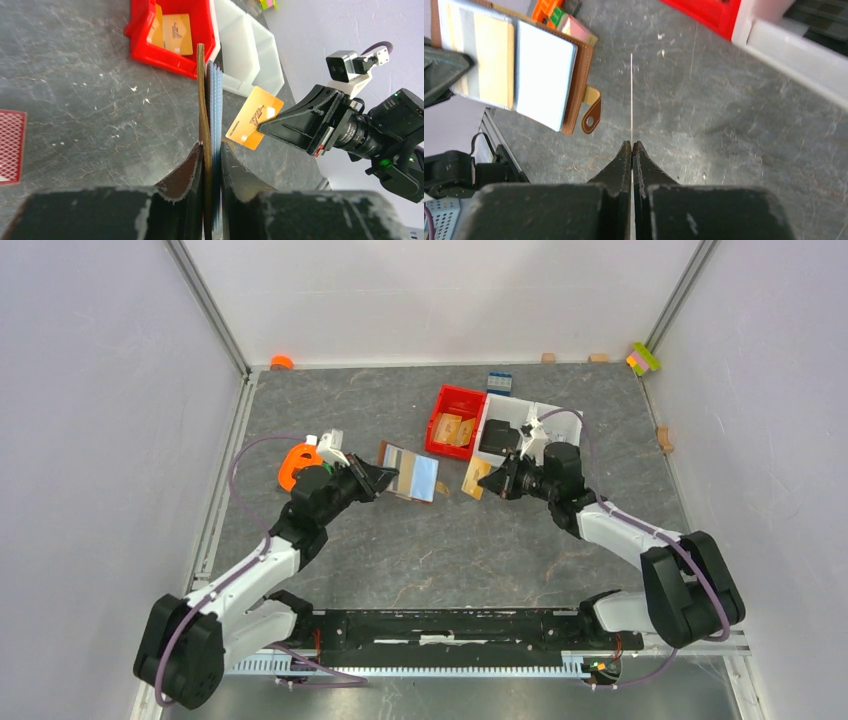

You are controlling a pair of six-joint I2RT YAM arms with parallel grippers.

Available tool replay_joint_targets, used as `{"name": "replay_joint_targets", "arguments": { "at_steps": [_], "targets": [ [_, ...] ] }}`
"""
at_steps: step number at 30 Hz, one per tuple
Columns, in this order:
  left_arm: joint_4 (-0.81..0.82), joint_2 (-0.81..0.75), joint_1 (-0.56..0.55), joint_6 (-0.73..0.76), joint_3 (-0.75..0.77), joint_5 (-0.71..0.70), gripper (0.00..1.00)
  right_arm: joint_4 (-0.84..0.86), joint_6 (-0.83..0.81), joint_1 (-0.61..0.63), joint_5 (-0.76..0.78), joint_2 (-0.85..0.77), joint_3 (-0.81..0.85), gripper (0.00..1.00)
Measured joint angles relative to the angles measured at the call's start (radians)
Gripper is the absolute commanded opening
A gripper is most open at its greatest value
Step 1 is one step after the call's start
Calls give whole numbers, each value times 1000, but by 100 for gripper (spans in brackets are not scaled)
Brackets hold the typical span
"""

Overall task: Take the credit cards out of the card holder
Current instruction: Place the credit card in the storage box.

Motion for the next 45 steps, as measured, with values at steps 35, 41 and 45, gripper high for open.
{"name": "replay_joint_targets", "arguments": {
  "at_steps": [35,41,45],
  "targets": [
    [-127,-145,0,46,-10,-206,2,-238,73,0,159,769,909,15],
    [-127,-140,0,46,-10,-198,2,-239,80,0,190,813,944,16],
    [-127,-136,0,46,-10,-198,2,-267,74,0,209,842,999,23]
  ]
}}
